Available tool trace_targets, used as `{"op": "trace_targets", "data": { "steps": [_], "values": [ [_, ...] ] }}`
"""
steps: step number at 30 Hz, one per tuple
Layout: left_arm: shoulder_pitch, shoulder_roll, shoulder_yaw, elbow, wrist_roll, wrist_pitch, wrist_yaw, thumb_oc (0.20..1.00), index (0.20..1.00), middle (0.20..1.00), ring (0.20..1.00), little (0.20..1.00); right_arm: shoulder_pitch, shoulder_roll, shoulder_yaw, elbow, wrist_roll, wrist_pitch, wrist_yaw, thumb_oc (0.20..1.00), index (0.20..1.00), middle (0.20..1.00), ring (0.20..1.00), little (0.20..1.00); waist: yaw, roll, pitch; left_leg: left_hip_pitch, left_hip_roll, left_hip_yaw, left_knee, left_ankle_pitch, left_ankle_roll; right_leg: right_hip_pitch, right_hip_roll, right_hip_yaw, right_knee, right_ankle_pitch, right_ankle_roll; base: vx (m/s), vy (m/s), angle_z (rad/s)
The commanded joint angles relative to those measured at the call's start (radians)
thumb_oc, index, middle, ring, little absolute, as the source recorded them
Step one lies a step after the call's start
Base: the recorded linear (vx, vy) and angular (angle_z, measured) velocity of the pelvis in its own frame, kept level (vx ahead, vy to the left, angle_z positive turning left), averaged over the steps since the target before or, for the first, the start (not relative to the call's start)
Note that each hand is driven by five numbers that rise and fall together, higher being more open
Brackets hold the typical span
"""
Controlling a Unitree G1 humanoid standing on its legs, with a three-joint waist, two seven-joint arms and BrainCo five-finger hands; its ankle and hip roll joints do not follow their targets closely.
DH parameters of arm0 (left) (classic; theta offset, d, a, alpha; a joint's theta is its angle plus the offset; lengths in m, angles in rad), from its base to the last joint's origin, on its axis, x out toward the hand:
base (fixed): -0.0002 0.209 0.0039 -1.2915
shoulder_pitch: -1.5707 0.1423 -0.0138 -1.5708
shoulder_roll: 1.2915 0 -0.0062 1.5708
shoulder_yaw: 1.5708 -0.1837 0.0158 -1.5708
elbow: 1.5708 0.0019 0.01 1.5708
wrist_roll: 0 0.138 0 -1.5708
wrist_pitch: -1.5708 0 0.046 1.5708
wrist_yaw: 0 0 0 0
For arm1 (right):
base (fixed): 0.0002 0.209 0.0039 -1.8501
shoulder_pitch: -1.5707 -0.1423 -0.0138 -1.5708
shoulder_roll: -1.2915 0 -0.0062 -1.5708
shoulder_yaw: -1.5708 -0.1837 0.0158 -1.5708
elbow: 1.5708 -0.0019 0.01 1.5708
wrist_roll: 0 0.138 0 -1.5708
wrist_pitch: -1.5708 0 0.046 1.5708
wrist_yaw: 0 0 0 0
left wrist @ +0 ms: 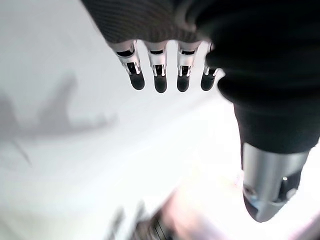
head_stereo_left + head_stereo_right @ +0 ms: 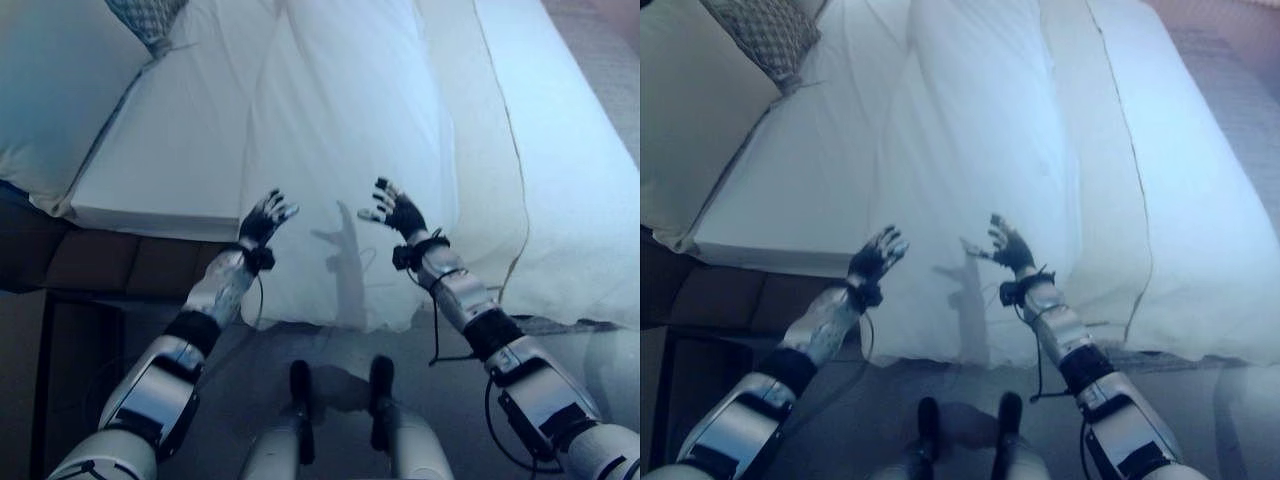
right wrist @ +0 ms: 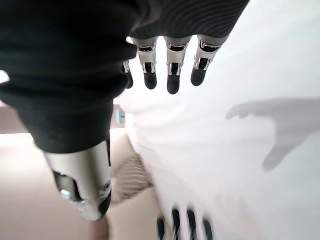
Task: Make the bed
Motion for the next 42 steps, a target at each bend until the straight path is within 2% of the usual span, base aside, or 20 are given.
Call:
{"op": "trace_targets", "data": {
  "steps": [1, 3, 5, 7, 9, 11, 12, 13, 14, 17, 19, 20, 21, 22, 25, 27, 32, 38, 42],
  "values": [
    [-0.089, -0.063, -0.042, -0.069, -0.150, 0.015, -0.066, 1.000, 1.000, 1.000, 1.000, 1.000, -0.127, -0.036, 0.011, -0.026, 0.149, -0.069, 0.021, 1.000, 1.000, 1.000, 1.000, 1.000, 0.009, 0.037, -0.005, 0.011, 0.016, -0.036, 0.019, -0.053, -0.100, 0.015, 0.028, 0.041, 0.043, -0.008, 0.014, 0.10, -0.176, 0.57],
    [-0.129, -0.116, -0.073, -0.084, -0.213, 0.028, -0.074, 1.000, 1.000, 1.000, 1.000, 1.000, -0.183, -0.030, 0.007, -0.021, 0.244, -0.084, 0.040, 1.000, 1.000, 1.000, 1.000, 1.000, 0.003, 0.065, -0.015, -0.007, 0.026, -0.052, -0.017, -0.026, -0.122, -0.013, 0.036, 0.019, 0.068, -0.024, 0.003, 0.03, -0.134, 0.26],
    [-0.147, -0.139, -0.080, -0.084, -0.233, 0.026, -0.067, 1.000, 1.000, 1.000, 1.000, 1.000, -0.201, -0.029, 0.011, -0.018, 0.273, -0.091, 0.032, 1.000, 1.000, 1.000, 1.000, 1.000, -0.003, 0.074, -0.016, -0.018, 0.028, -0.061, -0.017, -0.022, -0.129, -0.024, 0.039, 0.015, 0.081, -0.034, -0.004, 0.03, -0.117, 0.22],
    [-0.213, -0.198, -0.101, -0.086, -0.281, 0.044, -0.078, 1.000, 1.000, 1.000, 1.000, 1.000, -0.263, -0.021, -0.008, -0.021, 0.369, -0.121, 0.030, 1.000, 1.000, 1.000, 1.000, 1.000, -0.025, 0.080, 0.011, -0.075, 0.039, -0.060, 0.037, -0.028, -0.150, -0.041, 0.035, -0.022, 0.109, -0.059, -0.017, 0.03, -0.244, 0.21],
    [-0.256, -0.220, -0.111, -0.077, -0.296, 0.049, -0.078, 1.000, 1.000, 1.000, 1.000, 1.000, -0.320, -0.004, 0.005, -0.011, 0.423, -0.133, 0.044, 1.000, 1.000, 1.000, 1.000, 1.000, -0.026, 0.075, 0.030, -0.110, 0.035, -0.083, 0.085, -0.040, -0.155, -0.052, 0.038, -0.031, 0.110, -0.056, -0.022, 0.02, -0.164, 0.58],
    [-0.276, -0.226, -0.111, -0.064, -0.305, 0.044, -0.067, 1.000, 1.000, 1.000, 1.000, 1.000, -0.342, 0.003, 0.010, -0.003, 0.446, -0.131, 0.049, 1.000, 1.000, 1.000, 1.000, 1.000, -0.030, 0.074, 0.030, -0.123, 0.037, -0.085, 0.075, -0.031, -0.157, -0.063, 0.043, -0.033, 0.107, -0.053, -0.022, 0.04, -0.082, 0.37],
    [-0.311, -0.234, -0.115, -0.055, -0.314, 0.038, -0.057, 1.000, 1.000, 1.000, 1.000, 1.000, -0.390, 0.003, 0.023, 0.003, 0.477, -0.140, 0.042, 1.000, 1.000, 1.000, 1.000, 1.000, -0.027, 0.080, 0.033, -0.150, 0.046, -0.081, 0.018, 0.020, -0.160, -0.089, 0.057, -0.038, 0.102, -0.047, -0.018, 0.05, -0.019, 0.02],
    [-0.313, -0.234, -0.114, -0.054, -0.315, 0.038, -0.057, 1.000, 1.000, 1.000, 1.000, 1.000, -0.392, 0.002, 0.024, 0.004, 0.478, -0.140, 0.042, 1.000, 1.000, 1.000, 1.000, 1.000, -0.027, 0.080, 0.032, -0.151, 0.046, -0.081, 0.014, 0.022, -0.161, -0.093, 0.057, -0.037, 0.103, -0.046, -0.018, 0.09, -0.006, -0.01],
    [-0.341, -0.219, -0.106, -0.042, -0.320, 0.030, -0.035, 1.000, 1.000, 1.000, 1.000, 1.000, -0.417, 0.014, 0.036, 0.016, 0.486, -0.136, 0.042, 1.000, 1.000, 1.000, 1.000, 1.000, -0.024, 0.076, 0.030, -0.169, 0.049, -0.083, -0.020, 0.021, -0.150, -0.135, 0.068, -0.029, 0.104, -0.045, -0.018, 0.05, 0.013, -0.03],
    [-0.391, -0.197, -0.103, -0.011, -0.330, 0.010, -0.026, 1.000, 1.000, 1.000, 1.000, 1.000, -0.474, 0.031, 0.054, 0.065, 0.501, -0.137, 0.030, 1.000, 1.000, 1.000, 1.000, 1.000, -0.017, 0.069, 0.035, -0.215, 0.052, -0.071, -0.024, 0.029, -0.148, -0.189, 0.074, -0.021, 0.103, -0.035, -0.012, 0.03, 0.034, -0.13],
    [-0.432, -0.168, -0.101, 0.004, -0.328, -0.003, -0.008, 1.000, 1.000, 1.000, 1.000, 1.000, -0.523, 0.015, 0.072, 0.112, 0.487, -0.125, 0.010, 1.000, 1.000, 1.000, 1.000, 1.000, -0.013, 0.063, 0.053, -0.260, 0.055, -0.055, -0.010, 0.031, -0.147, -0.232, 0.070, -0.020, 0.109, -0.030, -0.010, 0.06, 0.065, -0.22],
    [-0.469, -0.147, -0.083, 0.038, -0.314, -0.019, 0.020, 1.000, 1.000, 1.000, 1.000, 1.000, -0.558, 0.018, 0.079, 0.154, 0.470, -0.115, -0.010, 1.000, 1.000, 1.000, 1.000, 1.000, -0.007, 0.060, 0.068, -0.295, 0.053, -0.057, 0.018, 0.003, -0.148, -0.263, 0.072, -0.010, 0.125, -0.051, -0.006, 0.02, 0.036, -0.26],
    [-0.473, -0.147, -0.081, 0.040, -0.313, -0.019, 0.020, 1.000, 1.000, 1.000, 1.000, 1.000, -0.562, 0.018, 0.080, 0.155, 0.470, -0.115, -0.011, 1.000, 1.000, 1.000, 1.000, 1.000, -0.008, 0.057, 0.075, -0.312, 0.050, -0.048, 0.027, 0.021, -0.144, -0.276, 0.067, -0.016, 0.129, -0.032, -0.012, 0.10, 0.045, -0.24],
    [-0.497, -0.124, -0.062, 0.079, -0.294, -0.030, 0.046, 1.000, 1.000, 1.000, 1.000, 1.000, -0.582, 0.008, 0.094, 0.194, 0.448, -0.103, -0.035, 1.000, 1.000, 1.000, 1.000, 1.000, -0.003, 0.058, 0.094, -0.340, 0.049, -0.057, 0.037, 0.000, -0.146, -0.304, 0.064, -0.012, 0.139, -0.047, -0.005, 0.01, 0.018, -0.12],
    [-0.519, -0.107, -0.049, 0.112, -0.280, -0.038, 0.061, 1.000, 1.000, 1.000, 1.000, 1.000, -0.608, 0.002, 0.103, 0.238, 0.436, -0.090, -0.046, 1.000, 1.000, 1.000, 1.000, 1.000, 0.000, 0.057, 0.109, -0.381, 0.045, -0.059, 0.048, -0.004, -0.144, -0.339, 0.061, -0.013, 0.142, -0.046, -0.005, 0.04, 0.012, -0.02],
    [-0.575, -0.067, -0.051, 0.171, -0.265, -0.059, 0.091, 1.000, 1.000, 1.000, 1.000, 1.000, -0.660, -0.004, 0.138, 0.315, 0.439, -0.076, -0.059, 1.000, 1.000, 1.000, 1.000, 1.000, 0.009, 0.048, 0.141, -0.444, 0.038, -0.065, 0.070, -0.008, -0.140, -0.392, 0.058, -0.017, 0.148, -0.037, 0.000, 0.00, 0.000, 0.00],
    [-0.631, -0.024, -0.043, 0.282, -0.254, -0.081, 0.143, 1.000, 1.000, 1.000, 1.000, 1.000, -0.701, -0.004, 0.170, 0.390, 0.430, -0.081, -0.108, 1.000, 1.000, 1.000, 1.000, 1.000, 0.008, 0.048, 0.142, -0.552, 0.034, -0.069, 0.105, -0.024, -0.139, -0.482, 0.052, -0.016, 0.152, -0.028, 0.001, 0.02, 0.021, 0.06],
    [-0.660, 0.036, -0.051, 0.384, -0.169, -0.121, 0.245, 1.000, 1.000, 1.000, 1.000, 1.000, -0.728, -0.034, 0.224, 0.496, 0.285, -0.073, -0.196, 1.000, 1.000, 1.000, 1.000, 1.000, 0.005, 0.047, 0.142, -0.638, 0.032, -0.067, 0.128, -0.035, -0.139, -0.562, 0.040, -0.022, 0.166, -0.026, 0.003, 0.03, 0.029, 0.02],
    [-0.650, 0.037, -0.047, 0.425, -0.136, -0.132, 0.308, 1.000, 1.000, 1.000, 1.000, 1.000, -0.733, -0.043, 0.237, 0.558, 0.235, -0.062, -0.244, 1.000, 1.000, 1.000, 1.000, 1.000, 0.005, 0.054, 0.142, -0.671, 0.029, -0.067, 0.138, -0.041, -0.138, -0.594, 0.034, -0.027, 0.179, -0.035, -0.002, 0.02, 0.004, 0.01]
  ]
}}
